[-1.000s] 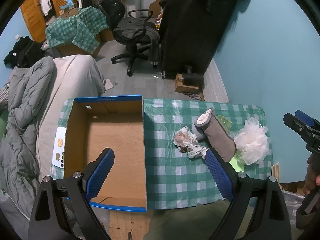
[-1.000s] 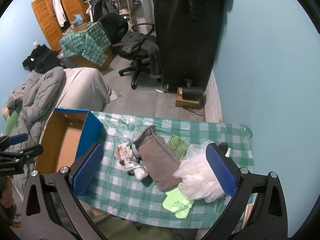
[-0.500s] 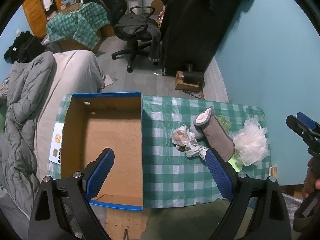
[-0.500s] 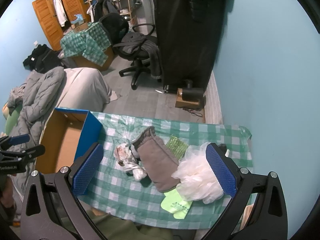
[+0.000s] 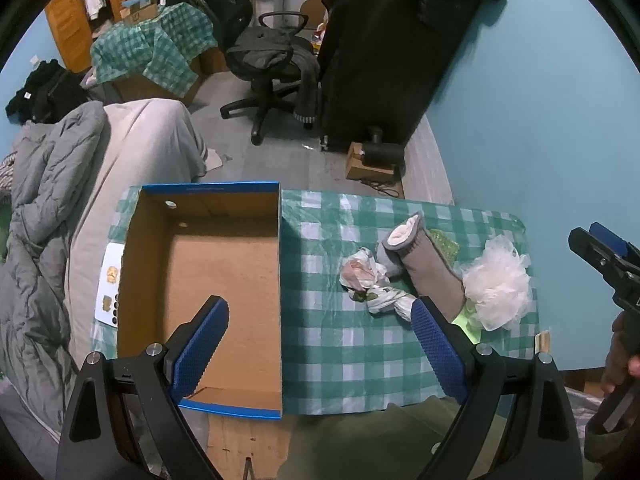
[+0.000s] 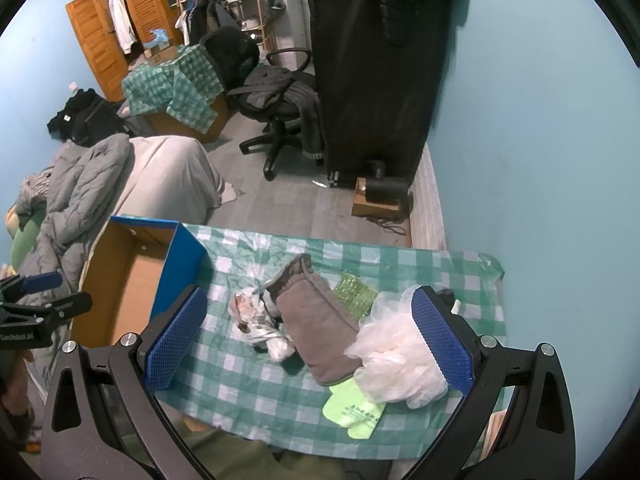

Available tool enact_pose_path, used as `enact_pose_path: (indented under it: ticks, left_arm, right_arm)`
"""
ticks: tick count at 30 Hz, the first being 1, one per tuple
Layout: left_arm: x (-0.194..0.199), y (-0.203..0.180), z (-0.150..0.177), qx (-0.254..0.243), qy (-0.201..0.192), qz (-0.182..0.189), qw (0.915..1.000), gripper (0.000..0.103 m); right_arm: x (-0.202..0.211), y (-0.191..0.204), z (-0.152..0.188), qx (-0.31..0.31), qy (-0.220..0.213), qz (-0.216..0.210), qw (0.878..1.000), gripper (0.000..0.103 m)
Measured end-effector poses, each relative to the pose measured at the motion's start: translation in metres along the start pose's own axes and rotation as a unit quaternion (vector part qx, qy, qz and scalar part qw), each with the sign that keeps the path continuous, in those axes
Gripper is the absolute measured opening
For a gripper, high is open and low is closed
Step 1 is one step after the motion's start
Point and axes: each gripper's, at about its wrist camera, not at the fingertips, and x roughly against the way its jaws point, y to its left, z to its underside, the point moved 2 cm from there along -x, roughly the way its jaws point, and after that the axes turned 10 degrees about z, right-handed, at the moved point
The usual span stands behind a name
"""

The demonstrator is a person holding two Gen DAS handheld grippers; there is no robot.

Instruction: Organize soft objects

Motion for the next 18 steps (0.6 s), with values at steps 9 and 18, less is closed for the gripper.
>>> enact_pose_path:
  ticks: [9,18]
  left_arm:
    - [-0.0003,-0.0015,0.0038,-0.001,0.004,0.0,1.0,0.094]
    - [-0.0053,-0.0073,0.0043,-0.011,0.012,0.0,0.9999,0.094]
  right_arm:
    - [-0.0002,0.0012,0.0015,0.0,0.001,0.002,1.0,0.101]
    - [0.0,0.0006,0.0014,0.001,0.001,0.002,1.0,0.101]
